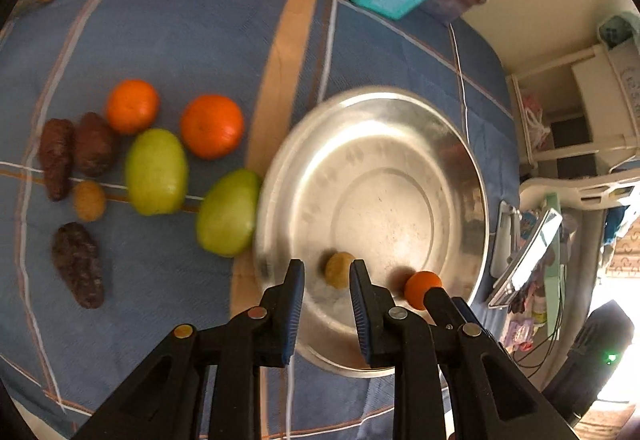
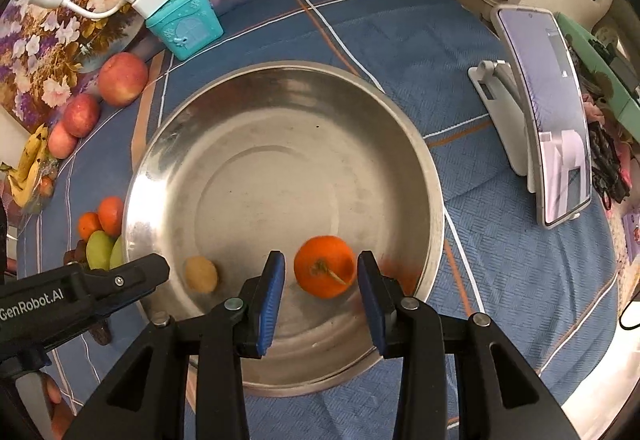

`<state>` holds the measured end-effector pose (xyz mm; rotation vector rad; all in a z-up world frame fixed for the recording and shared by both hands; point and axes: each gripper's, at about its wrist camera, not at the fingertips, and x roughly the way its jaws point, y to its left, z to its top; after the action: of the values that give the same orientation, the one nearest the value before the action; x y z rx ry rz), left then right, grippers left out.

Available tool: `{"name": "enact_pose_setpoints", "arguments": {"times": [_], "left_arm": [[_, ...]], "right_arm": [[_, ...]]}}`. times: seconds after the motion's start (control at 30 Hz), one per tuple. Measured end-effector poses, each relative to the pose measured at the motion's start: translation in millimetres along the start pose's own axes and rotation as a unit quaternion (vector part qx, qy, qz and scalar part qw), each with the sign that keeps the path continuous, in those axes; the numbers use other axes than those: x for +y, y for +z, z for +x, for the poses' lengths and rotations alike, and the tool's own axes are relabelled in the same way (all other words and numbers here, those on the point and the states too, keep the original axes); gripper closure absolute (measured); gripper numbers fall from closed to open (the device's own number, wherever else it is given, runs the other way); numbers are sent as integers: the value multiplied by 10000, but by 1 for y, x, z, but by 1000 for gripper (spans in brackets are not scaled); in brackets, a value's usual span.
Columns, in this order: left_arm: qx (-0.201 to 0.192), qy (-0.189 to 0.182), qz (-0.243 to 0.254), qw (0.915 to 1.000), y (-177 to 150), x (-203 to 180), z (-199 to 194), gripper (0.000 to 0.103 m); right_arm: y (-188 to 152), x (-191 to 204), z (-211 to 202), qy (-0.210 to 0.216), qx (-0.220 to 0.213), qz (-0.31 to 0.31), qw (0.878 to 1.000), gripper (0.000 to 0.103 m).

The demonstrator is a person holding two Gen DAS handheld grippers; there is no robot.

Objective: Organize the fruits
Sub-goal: 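Carry both fruits over the steel plate and open both tools to drop them, then move the left tool back to the dried red date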

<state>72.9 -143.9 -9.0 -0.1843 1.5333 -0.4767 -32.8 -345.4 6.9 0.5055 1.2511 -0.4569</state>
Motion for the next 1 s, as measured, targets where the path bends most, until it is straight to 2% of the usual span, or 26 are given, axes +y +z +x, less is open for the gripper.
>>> {"name": "enact_pose_setpoints", "arguments": {"times": [0.03, 0.1, 0.13, 0.2, 0.23, 0.27, 0.3, 0.37, 0.4, 0.47, 0.63, 0.77, 1.0], "left_arm": [[-86, 72, 16, 9999, -1, 4, -5, 73], [-244, 207, 31, 9995, -3, 13, -13, 48], [-379, 291, -10, 9989, -4, 22, -21, 28], [-549, 444, -54, 9975, -7, 38, -30, 21], [-612, 534, -77, 9967, -9, 43, -32, 20], [-684, 645, -110, 9955, -11, 50, -35, 17], [-773, 761, -161, 9940, -13, 58, -39, 14], [-994, 960, -276, 9900, -16, 76, -48, 0], [-1065, 999, -298, 9888, -18, 81, -52, 0], [-1186, 1098, -312, 9864, -22, 95, -60, 0], [-1514, 1413, -432, 9774, -27, 123, -82, 0], [-1739, 1466, -650, 9716, -28, 142, -96, 0], [-1837, 1518, -922, 9668, -21, 168, -99, 0]], "right_arm": [[-1, 2, -2, -17, -31, -13, 10000, 64], [-2, 6, -6, -34, -50, -34, 10000, 64], [-3, 9, -7, -31, -52, -41, 10000, 64], [-5, 15, -9, -1, -39, -68, 10000, 56], [-6, 19, -9, 19, -34, -85, 10000, 39], [-7, 23, -9, 29, -41, -101, 9999, 28], [-9, 28, -9, 43, -56, -135, 9999, 28], [-12, 37, -7, 54, -43, -216, 9997, 28], [-15, 44, -6, 79, -22, -261, 9996, 27], [-18, 54, -4, 148, -6, -313, 9994, 19], [-27, 82, -2, 268, 15, -734, 9969, 17], [-31, 102, -6, 365, -96, -885, 9954, 9], [-35, 148, -9, 684, -129, -1250, 9897, 9]]}}
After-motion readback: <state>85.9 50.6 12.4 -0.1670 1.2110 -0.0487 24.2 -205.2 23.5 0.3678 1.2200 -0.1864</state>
